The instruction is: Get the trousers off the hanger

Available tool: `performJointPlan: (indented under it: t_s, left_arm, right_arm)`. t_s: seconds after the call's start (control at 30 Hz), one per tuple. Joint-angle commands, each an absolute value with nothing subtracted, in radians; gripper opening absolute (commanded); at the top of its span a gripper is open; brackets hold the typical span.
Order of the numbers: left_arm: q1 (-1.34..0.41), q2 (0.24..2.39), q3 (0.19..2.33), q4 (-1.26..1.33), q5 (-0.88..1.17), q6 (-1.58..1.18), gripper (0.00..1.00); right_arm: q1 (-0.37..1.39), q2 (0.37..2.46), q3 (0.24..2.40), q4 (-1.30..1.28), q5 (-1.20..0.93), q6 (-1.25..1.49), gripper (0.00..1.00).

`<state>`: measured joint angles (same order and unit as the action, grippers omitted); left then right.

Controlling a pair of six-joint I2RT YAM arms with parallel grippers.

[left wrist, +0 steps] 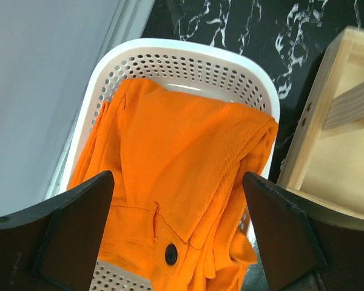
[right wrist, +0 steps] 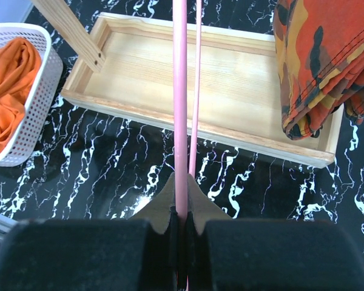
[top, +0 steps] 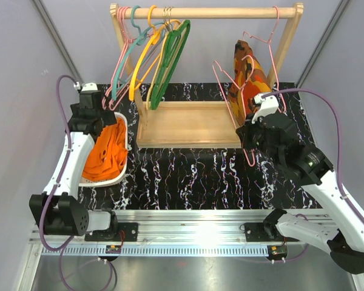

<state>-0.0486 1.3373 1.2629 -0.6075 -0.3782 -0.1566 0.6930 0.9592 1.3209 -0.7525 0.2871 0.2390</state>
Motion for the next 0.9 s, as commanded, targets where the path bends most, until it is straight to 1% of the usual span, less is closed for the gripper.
performJointPlan:
  t_s: [0.0, 0.03, 0.07, 0.13, 0.2, 0.27, 0.3, 0.37, 0.5, 0.53, 0.63, 0.73, 0.8, 0.87]
  left_arm:
    - [-0.009, 1.307, 1.2, -0.632, -0.307, -0.299, 0.86]
    - [0.0, 1.312, 1.186, -0.612, -0.258, -0.316, 0.84]
    - [0.029, 1.325, 1.181, -0.609, -0.23, -0.345, 0.75]
    - [0.069, 1.394, 1.193, -0.618, -0.18, -0.368, 0.71]
    - [0.075, 1.443, 1.198, -0.627, -0.153, -0.393, 0.7]
    - [0.075, 1.496, 1.168, -0.608, -0.117, -0.423, 0.71]
    - [0.075, 1.506, 1.143, -0.585, -0.109, -0.44, 0.79]
    - [0.08, 1.534, 1.053, -0.503, -0.083, -0.503, 0.82]
    - [0.08, 1.577, 0.937, -0.419, -0.115, -0.615, 0.81]
    - [0.078, 1.577, 0.916, -0.39, -0.158, -0.635, 0.8]
    - [0.078, 1.549, 0.824, -0.342, -0.231, -0.721, 0.8]
    - [0.078, 1.51, 0.756, -0.293, -0.227, -0.771, 0.8]
    - [0.078, 1.477, 0.75, -0.282, -0.212, -0.773, 0.81]
    - [0.08, 1.401, 0.759, -0.284, -0.187, -0.769, 0.85]
  right_arm:
    - [0.69, 0.972, 1.368, -0.727, 0.328, 0.219, 0.0]
    - [0.69, 0.976, 1.371, -0.724, 0.325, 0.219, 0.0]
    - [0.689, 0.98, 1.374, -0.727, 0.318, 0.219, 0.0]
    - [0.69, 0.982, 1.379, -0.726, 0.307, 0.219, 0.0]
    - [0.689, 0.98, 1.378, -0.721, 0.299, 0.213, 0.0]
    - [0.69, 0.974, 1.373, -0.709, 0.292, 0.209, 0.0]
    - [0.689, 0.974, 1.373, -0.703, 0.29, 0.201, 0.0]
    - [0.689, 0.985, 1.377, -0.693, 0.293, 0.192, 0.0]
    - [0.689, 1.032, 1.429, -0.703, 0.322, 0.17, 0.0]
    - [0.69, 1.041, 1.439, -0.707, 0.324, 0.169, 0.0]
    - [0.69, 1.065, 1.462, -0.71, 0.34, 0.17, 0.0]
    - [0.687, 1.069, 1.476, -0.7, 0.362, 0.17, 0.0]
    - [0.687, 1.084, 1.502, -0.707, 0.374, 0.166, 0.0]
    - [0.687, 1.109, 1.522, -0.727, 0.399, 0.155, 0.0]
